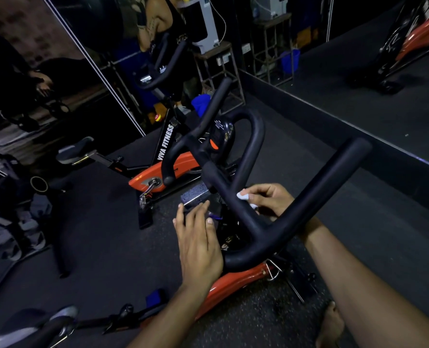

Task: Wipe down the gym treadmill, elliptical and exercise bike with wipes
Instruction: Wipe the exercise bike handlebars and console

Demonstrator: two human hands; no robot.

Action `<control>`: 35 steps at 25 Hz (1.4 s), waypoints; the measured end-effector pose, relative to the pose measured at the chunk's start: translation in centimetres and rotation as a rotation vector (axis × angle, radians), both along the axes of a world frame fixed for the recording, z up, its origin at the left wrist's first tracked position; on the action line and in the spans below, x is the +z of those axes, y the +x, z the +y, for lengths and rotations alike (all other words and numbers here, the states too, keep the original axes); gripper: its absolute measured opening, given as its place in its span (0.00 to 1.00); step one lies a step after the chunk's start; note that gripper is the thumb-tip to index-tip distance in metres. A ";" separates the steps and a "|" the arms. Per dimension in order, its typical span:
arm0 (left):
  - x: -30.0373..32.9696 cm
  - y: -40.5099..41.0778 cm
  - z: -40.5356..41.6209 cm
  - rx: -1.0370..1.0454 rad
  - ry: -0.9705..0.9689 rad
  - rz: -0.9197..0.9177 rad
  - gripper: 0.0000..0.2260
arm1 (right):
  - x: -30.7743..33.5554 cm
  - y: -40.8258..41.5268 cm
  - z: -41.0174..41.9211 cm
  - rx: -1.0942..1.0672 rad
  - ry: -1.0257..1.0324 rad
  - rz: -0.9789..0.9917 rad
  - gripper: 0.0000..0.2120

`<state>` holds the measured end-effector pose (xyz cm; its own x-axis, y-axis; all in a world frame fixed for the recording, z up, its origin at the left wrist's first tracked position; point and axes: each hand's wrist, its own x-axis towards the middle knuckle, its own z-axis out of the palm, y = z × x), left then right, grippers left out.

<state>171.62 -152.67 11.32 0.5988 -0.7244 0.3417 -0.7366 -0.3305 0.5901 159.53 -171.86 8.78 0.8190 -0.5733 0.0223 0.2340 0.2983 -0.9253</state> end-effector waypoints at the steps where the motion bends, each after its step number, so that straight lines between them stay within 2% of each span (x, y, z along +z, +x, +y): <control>1: 0.1 0.0 0.0 -0.004 -0.003 0.002 0.20 | 0.0 -0.7 0.2 0.059 -0.004 -0.007 0.15; 3: 0.1 0.0 -0.1 0.001 -0.001 0.001 0.21 | -0.5 -2.9 0.0 0.203 -0.012 0.009 0.11; 5: -0.1 0.0 -0.1 0.004 -0.002 0.001 0.21 | -1.3 -4.8 0.4 0.241 0.048 0.067 0.05; 8: -0.2 0.1 -0.1 -0.002 -0.020 -0.005 0.20 | -3.1 -4.5 2.9 0.002 0.365 0.105 0.09; 10: -0.1 0.1 -0.1 -0.003 -0.024 -0.004 0.20 | -4.1 -2.5 3.9 -0.067 0.419 0.137 0.15; 11: -0.1 0.0 -0.1 -0.001 -0.021 0.002 0.20 | -3.6 -1.3 4.6 0.009 0.378 0.182 0.18; 13: -0.1 -0.1 0.0 0.005 -0.012 0.016 0.20 | -3.0 0.3 6.1 0.026 0.456 0.163 0.12; 14: -0.1 -0.1 0.0 0.008 -0.011 0.024 0.21 | -2.8 0.6 7.1 -0.077 0.503 0.132 0.15; 15: -0.1 -0.1 0.0 0.009 -0.015 0.031 0.21 | -2.3 0.9 7.8 -0.198 0.589 0.111 0.10; 17: 0.1 -0.2 0.1 0.003 -0.018 0.018 0.21 | -1.8 0.2 9.6 -0.291 0.651 0.097 0.14; 20: 0.1 -0.2 0.1 -0.006 0.000 -0.026 0.22 | -3.7 -2.3 10.8 -0.374 0.823 0.007 0.12; 21: 0.1 -0.1 0.1 -0.003 0.013 -0.042 0.22 | -3.4 -3.5 11.1 -0.404 0.841 -0.002 0.14; 23: 0.2 -0.1 0.1 0.012 0.057 -0.121 0.22 | -2.5 -5.7 12.0 -0.426 0.773 -0.031 0.11; 24: 0.4 -0.2 0.1 0.006 0.076 -0.195 0.22 | -1.9 -7.0 12.4 -0.446 0.675 -0.014 0.08; 25: 0.7 -0.5 0.1 -0.027 0.081 -0.265 0.21 | -0.7 -8.4 12.5 -0.539 0.485 0.062 0.06; 28: 1.1 -1.7 0.0 -0.216 0.071 -0.307 0.22 | 3.3 -12.5 11.4 -0.920 -0.434 0.372 0.10; 30: 1.4 -2.3 -0.4 -0.307 0.076 -0.290 0.24 | 6.0 -14.2 10.3 -0.982 -1.039 0.423 0.09; 31: 1.5 -2.5 -0.9 -0.339 0.088 -0.280 0.25 | 7.0 -14.3 9.7 -0.983 -1.257 0.430 0.09; 33: 1.7 -2.8 -2.1 -0.402 0.117 -0.261 0.26 | 7.9 -13.0 8.6 -0.924 -1.505 0.491 0.10; 35: 1.6 -2.9 -3.0 -0.434 0.136 -0.238 0.26 | 6.9 -10.7 8.8 -0.777 -1.637 0.563 0.13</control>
